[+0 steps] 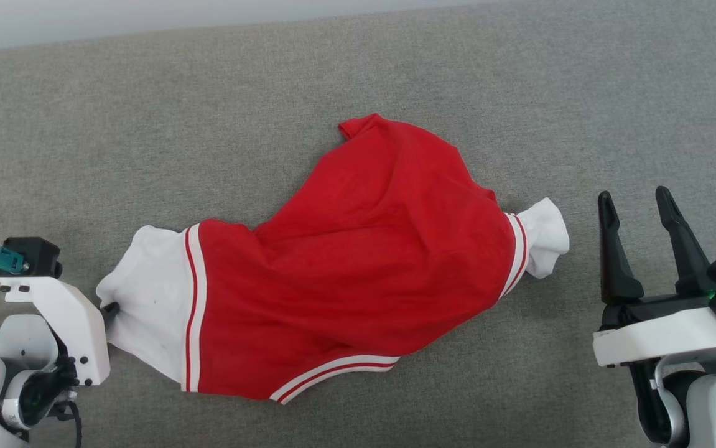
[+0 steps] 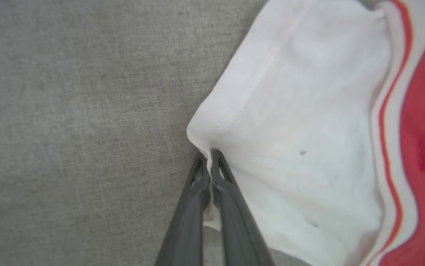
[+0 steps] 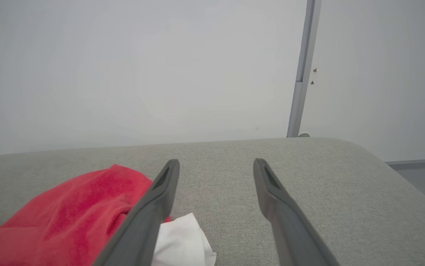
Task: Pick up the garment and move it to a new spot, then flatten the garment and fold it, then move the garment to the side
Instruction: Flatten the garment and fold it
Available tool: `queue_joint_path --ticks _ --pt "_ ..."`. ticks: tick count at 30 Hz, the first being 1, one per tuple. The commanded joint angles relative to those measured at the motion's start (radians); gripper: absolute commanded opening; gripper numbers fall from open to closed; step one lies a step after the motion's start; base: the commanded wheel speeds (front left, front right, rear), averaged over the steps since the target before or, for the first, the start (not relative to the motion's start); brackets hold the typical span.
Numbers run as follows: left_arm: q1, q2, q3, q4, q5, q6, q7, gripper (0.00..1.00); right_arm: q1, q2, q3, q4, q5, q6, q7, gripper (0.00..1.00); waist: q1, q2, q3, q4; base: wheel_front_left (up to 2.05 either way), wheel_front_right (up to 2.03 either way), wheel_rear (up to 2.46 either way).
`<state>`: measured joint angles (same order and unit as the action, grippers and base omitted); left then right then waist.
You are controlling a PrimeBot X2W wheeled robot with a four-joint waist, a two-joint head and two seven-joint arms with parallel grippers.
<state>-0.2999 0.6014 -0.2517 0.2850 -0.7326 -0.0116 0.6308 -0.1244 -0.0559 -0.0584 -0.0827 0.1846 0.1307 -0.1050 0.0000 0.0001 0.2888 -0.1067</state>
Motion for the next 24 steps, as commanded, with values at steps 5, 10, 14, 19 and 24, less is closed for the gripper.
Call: queue_joint_path --ticks 5,10,14,19,24 --pt "0.022 0.019 0.022 0.015 -0.018 0.028 0.015 0.0 -0.005 0.004 -0.013 0.0 0.003 0.0 0.014 1.0 0.0 -0.0001 0.008 0.007 0.0 0.0 0.0" --pt "0.05 0.071 0.074 -0.022 -0.024 0.06 0.007 0.0 -0.004 0.001 -0.031 -0.005 0.009 0.0 0.031 1.0 0.0 -0.0001 0.016 0.017 0.0 0.0 0.0" --pt "0.074 0.092 0.096 -0.045 -0.036 0.068 0.0 0.0 0.001 -0.017 -0.039 -0.002 0.02 0.0 0.058 1.0 0.0 -0.0001 0.02 0.026 0.0 0.0 0.0" --pt "0.085 0.082 0.098 -0.06 -0.05 0.071 -0.005 0.0 0.015 -0.047 -0.001 0.004 0.061 0.0 0.126 1.0 0.0 -0.0001 0.02 0.038 0.0 0.0 0.0" --pt "0.072 0.063 0.087 -0.066 -0.052 0.067 -0.012 0.0 0.023 -0.121 0.112 0.017 0.154 0.0 0.298 1.0 0.0 -0.0001 0.023 0.051 0.0 0.0 0.0"
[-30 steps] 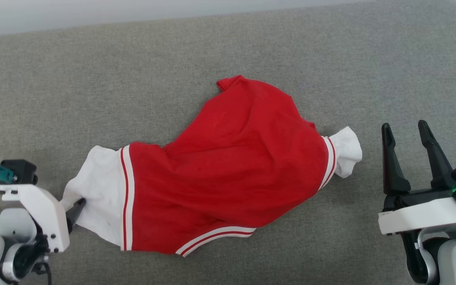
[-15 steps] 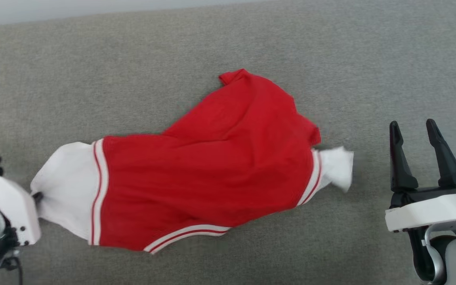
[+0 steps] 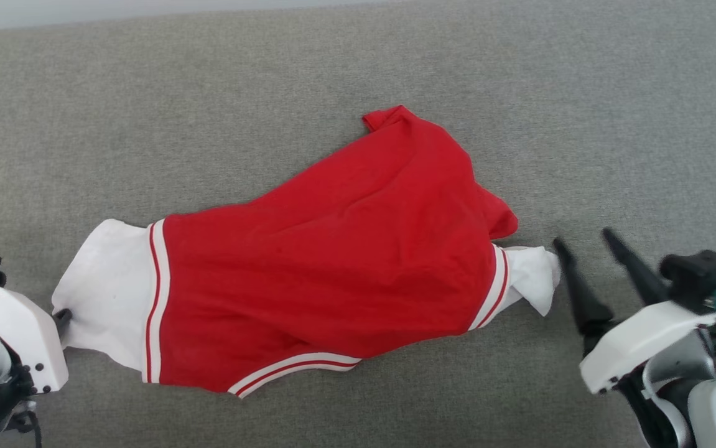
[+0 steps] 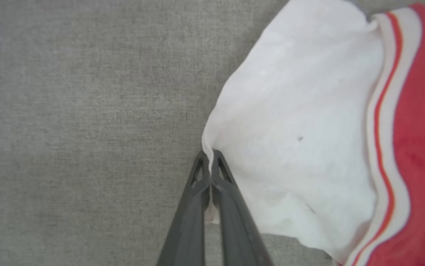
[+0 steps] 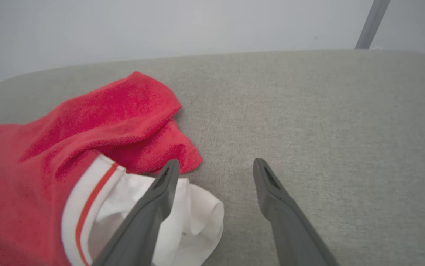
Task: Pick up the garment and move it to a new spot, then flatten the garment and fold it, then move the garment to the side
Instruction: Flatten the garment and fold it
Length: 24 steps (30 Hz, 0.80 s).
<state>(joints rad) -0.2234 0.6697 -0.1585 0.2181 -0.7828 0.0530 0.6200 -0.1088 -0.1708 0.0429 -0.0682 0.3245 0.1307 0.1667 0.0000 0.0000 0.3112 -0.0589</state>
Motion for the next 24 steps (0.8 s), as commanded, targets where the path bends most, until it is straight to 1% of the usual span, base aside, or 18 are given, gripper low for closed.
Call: queue_joint_path --ticks 1,2,3,7,8,14,15,16,20,21,22,24 --pt "-0.005 -0.005 -0.006 0.001 -0.001 0.003 -0.002 0.0 0.007 -0.007 0.011 0.003 0.014 0.0 0.027 1.0 0.0 0.0 0.001 0.003 0.0 0.0 0.0" --pt "-0.009 -0.007 -0.01 0.0 0.0 0.001 -0.001 0.0 0.006 -0.017 0.023 0.006 0.03 0.0 0.063 1.0 0.0 0.0 0.001 0.006 0.0 0.0 0.0" --pt "-0.015 -0.015 -0.017 -0.001 0.0 -0.004 -0.003 0.0 -0.003 -0.042 0.044 0.018 0.051 0.0 0.138 1.0 0.0 0.0 0.002 0.013 0.0 0.0 0.0" --pt "-0.033 -0.031 -0.031 0.003 -0.001 -0.012 -0.004 0.0 -0.034 -0.078 0.061 0.04 0.074 0.0 0.265 1.0 0.0 0.0 0.005 0.03 0.0 0.0 0.0" --pt "-0.038 -0.035 -0.034 0.005 -0.001 -0.013 -0.004 0.0 -0.042 -0.093 0.073 0.046 0.072 0.0 0.293 1.0 0.0 0.0 0.006 0.035 0.0 0.0 0.0" --pt "-0.064 -0.061 -0.062 0.022 0.006 -0.027 -0.011 0.0 -0.103 -0.135 0.109 0.112 0.094 0.0 0.436 1.0 0.0 0.0 0.009 0.065 0.0 0.0 0.0" --pt "-0.07 -0.065 -0.066 0.025 0.007 -0.03 -0.012 0.0 -0.109 -0.141 0.119 0.128 0.097 0.0 0.464 1.0 0.0 0.0 0.01 0.071 0.0 0.0 0.0" --pt "-0.07 -0.065 -0.066 0.025 0.007 -0.03 -0.012 0.0 -0.109 -0.141 0.119 0.128 0.097 0.0 0.464 1.0 0.0 0.0 0.01 0.071 0.0 0.0 0.0" --pt "-0.086 -0.08 -0.082 0.038 0.007 -0.043 -0.015 0.0 -0.13 -0.153 0.18 0.193 0.131 0.0 0.573 1.0 0.0 0.0 0.01 0.085 0.0 0.0 0.0" --pt "-0.089 -0.083 -0.085 0.043 0.008 -0.045 -0.015 0.0 -0.132 -0.161 0.2 0.207 0.139 0.001 0.602 0.77 0.0 0.0 0.009 0.089 0.0 0.0 0.0" --pt "-0.093 -0.086 -0.089 0.047 0.009 -0.046 -0.016 0.0 -0.137 -0.168 0.222 0.213 0.149 0.001 0.614 0.0 0.0 0.0 0.009 0.092 0.0 0.0 0.0" --pt "-0.097 -0.09 -0.097 0.055 0.01 -0.054 -0.016 0.0 -0.159 -0.184 0.236 0.215 0.167 0.001 0.622 0.0 0.0 0.0 0.004 0.098 0.0 0.0 0.0"
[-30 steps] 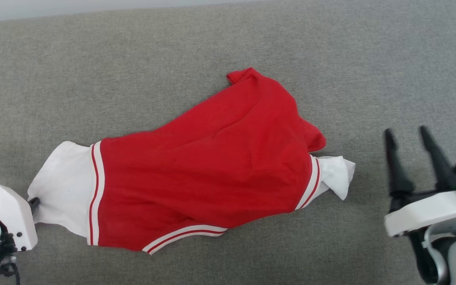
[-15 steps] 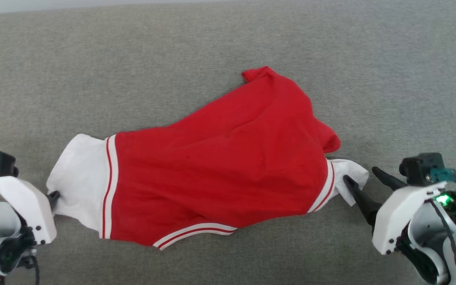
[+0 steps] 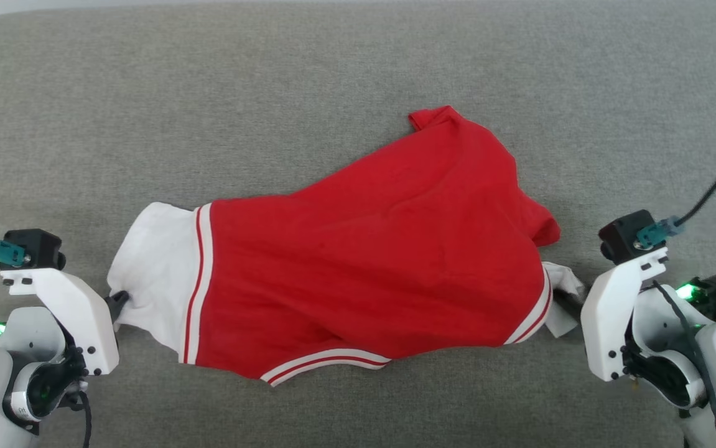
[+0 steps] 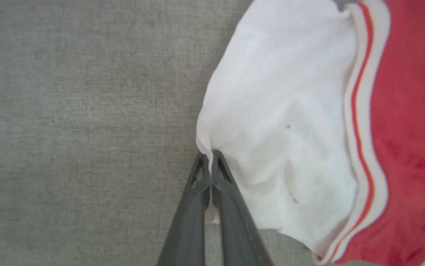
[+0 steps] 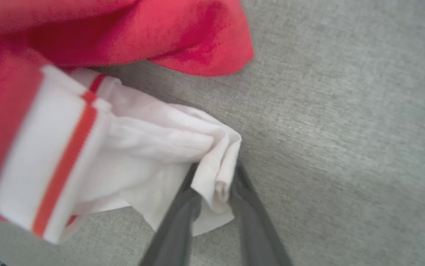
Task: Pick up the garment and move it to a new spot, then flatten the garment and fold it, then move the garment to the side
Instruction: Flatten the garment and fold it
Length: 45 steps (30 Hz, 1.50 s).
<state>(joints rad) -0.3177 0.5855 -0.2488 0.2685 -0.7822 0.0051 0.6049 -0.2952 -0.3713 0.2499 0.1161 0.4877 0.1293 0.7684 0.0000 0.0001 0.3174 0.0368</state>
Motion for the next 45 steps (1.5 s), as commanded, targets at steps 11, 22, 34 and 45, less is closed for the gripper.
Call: queue_joint_path --ticks 11,22,34,45 --pt "-0.072 0.036 0.006 -0.067 -0.057 -0.02 0.117 0.0 -0.091 -0.022 -0.024 -0.115 0.104 0.001 0.127 0.0 0.0 -0.0001 -0.058 0.003 0.0 0.0 0.0" --pt "-0.258 0.112 0.032 -0.237 -0.095 0.026 0.31 0.0 -0.262 0.024 -0.123 -0.236 0.176 0.001 0.223 0.0 0.0 -0.0001 -0.114 -0.001 0.0 0.0 0.0" --pt "-0.561 0.106 0.041 -0.197 -0.079 0.026 0.353 0.0 -0.503 0.107 -0.239 -0.184 0.168 0.001 0.232 0.0 0.0 -0.0001 -0.154 0.002 0.0 0.0 0.0" --pt "-0.766 0.06 0.007 -0.089 -0.031 -0.03 0.279 0.0 -0.665 0.169 -0.282 -0.091 0.122 0.001 0.14 0.0 0.0 -0.0001 -0.175 0.005 0.0 0.0 0.0"
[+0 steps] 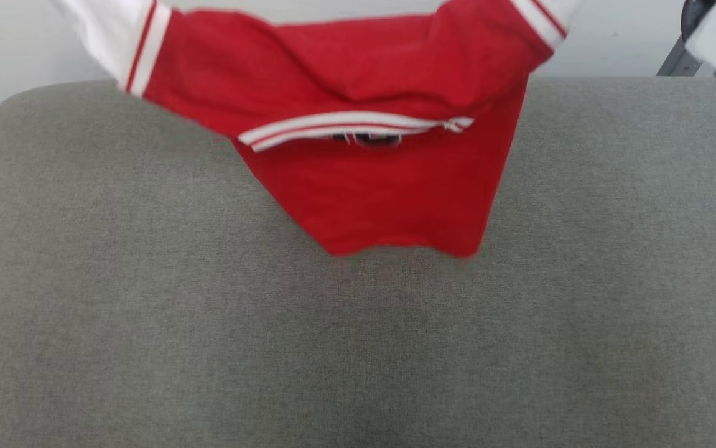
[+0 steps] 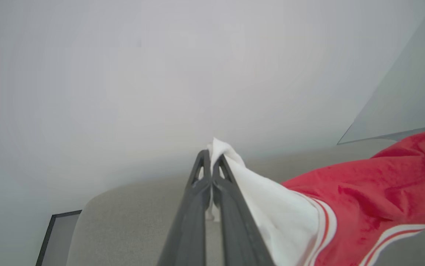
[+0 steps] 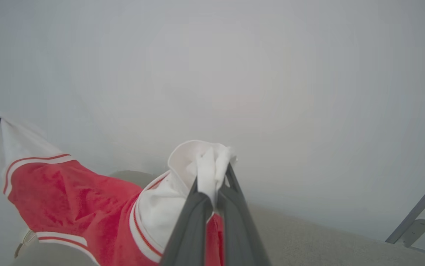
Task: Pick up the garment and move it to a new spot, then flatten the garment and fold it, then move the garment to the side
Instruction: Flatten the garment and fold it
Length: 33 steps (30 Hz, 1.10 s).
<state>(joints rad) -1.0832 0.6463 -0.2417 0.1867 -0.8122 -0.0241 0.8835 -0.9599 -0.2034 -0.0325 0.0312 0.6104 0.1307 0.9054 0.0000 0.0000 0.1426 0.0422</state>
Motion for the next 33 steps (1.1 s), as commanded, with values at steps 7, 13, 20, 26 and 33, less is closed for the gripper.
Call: queue_joint_path --ticks 7,13,20,26,33 --pt "-0.095 -0.041 -0.033 0.076 0.06 -0.05 -0.117 0.0 -0.081 0.019 0.019 0.103 -0.079 0.0 -0.155 0.0 0.0 0.0 0.024 0.004 0.0 0.0 0.0" --pt "-0.193 -0.083 -0.064 0.193 0.119 -0.085 -0.296 0.0 -0.182 0.03 0.038 0.26 -0.193 0.0 -0.372 0.0 0.0 0.0 0.081 0.007 0.0 0.0 0.0" --pt "-0.409 -0.126 -0.117 0.383 0.218 -0.105 -0.664 0.0 -0.395 0.035 0.073 0.528 -0.429 0.0 -0.829 0.0 0.0 0.0 0.193 0.013 0.0 0.0 0.0" --pt "-0.456 -0.145 -0.176 0.463 0.209 -0.104 -0.885 0.0 -0.471 0.05 0.065 0.672 -0.588 0.0 -1.058 0.0 0.0 0.0 0.236 0.027 0.0 0.0 0.0" --pt "-0.339 -0.132 -0.284 0.54 0.12 -0.104 -0.97 0.0 -0.411 0.048 0.125 0.835 -0.581 0.0 -1.07 0.0 0.0 0.0 0.25 0.037 0.0 0.0 0.0"
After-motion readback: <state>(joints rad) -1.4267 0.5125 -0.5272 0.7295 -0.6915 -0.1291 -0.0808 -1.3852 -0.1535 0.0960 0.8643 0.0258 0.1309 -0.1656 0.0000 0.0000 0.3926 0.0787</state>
